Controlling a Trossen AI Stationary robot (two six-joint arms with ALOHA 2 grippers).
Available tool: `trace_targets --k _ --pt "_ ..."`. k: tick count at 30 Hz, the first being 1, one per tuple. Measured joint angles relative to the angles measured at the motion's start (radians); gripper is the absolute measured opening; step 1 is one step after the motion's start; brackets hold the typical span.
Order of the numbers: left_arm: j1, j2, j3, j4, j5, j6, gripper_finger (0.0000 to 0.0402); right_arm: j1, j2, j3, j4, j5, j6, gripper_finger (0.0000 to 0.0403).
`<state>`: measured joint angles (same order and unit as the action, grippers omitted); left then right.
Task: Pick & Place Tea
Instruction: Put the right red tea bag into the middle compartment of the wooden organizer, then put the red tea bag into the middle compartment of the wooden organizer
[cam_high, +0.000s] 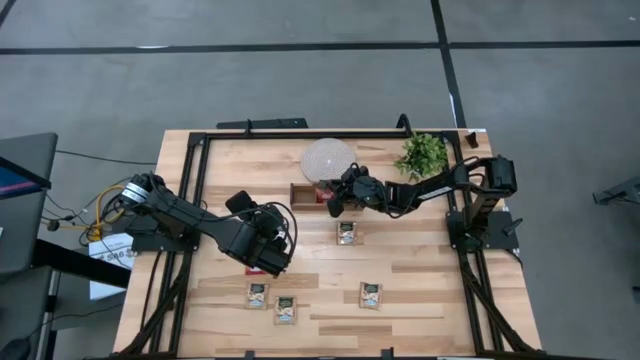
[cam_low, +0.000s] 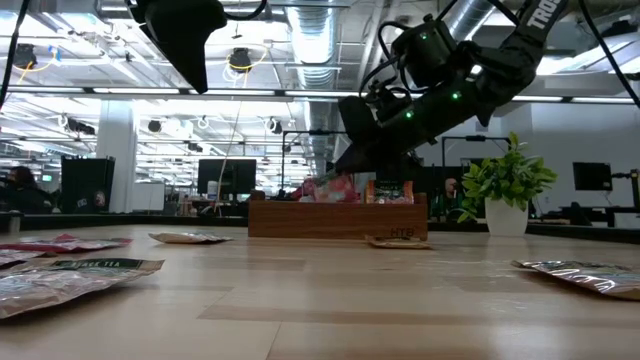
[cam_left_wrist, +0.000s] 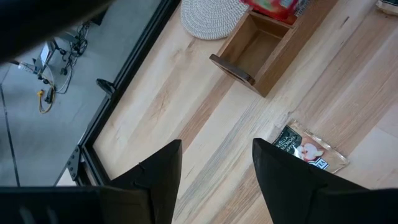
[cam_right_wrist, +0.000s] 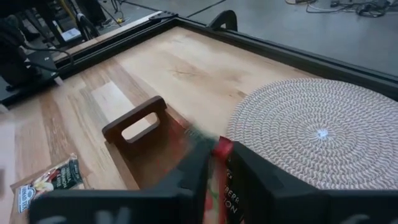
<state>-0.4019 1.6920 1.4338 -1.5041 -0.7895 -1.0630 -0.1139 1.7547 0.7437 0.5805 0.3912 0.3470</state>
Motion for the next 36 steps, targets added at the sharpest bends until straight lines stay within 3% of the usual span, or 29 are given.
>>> trace_targets --k 8,17,22,29,36 --pt "0.000 0.000 0.000 0.000 0.000 0.000 0.0190 -0.011 0.000 0.000 -0.019 0.001 -0.006 0.0130" --pt "0.000 0.000 0.000 0.000 0.000 0.000 0.0190 -0.009 -0.078 0.000 -0.044 0.000 -0.056 0.0130" --pt "-0.002 0.000 0.000 0.000 0.015 0.025 0.0190 0.025 -0.211 0.000 -0.180 0.000 -0.155 0.0118" --pt "-0.015 0.000 0.000 0.021 0.066 0.053 0.0190 0.091 -0.480 0.000 -0.567 0.000 -0.212 0.0106" --pt "-0.026 0.000 0.000 0.123 0.143 0.112 0.0190 0.188 -0.766 0.000 -0.839 0.000 -0.245 0.0101"
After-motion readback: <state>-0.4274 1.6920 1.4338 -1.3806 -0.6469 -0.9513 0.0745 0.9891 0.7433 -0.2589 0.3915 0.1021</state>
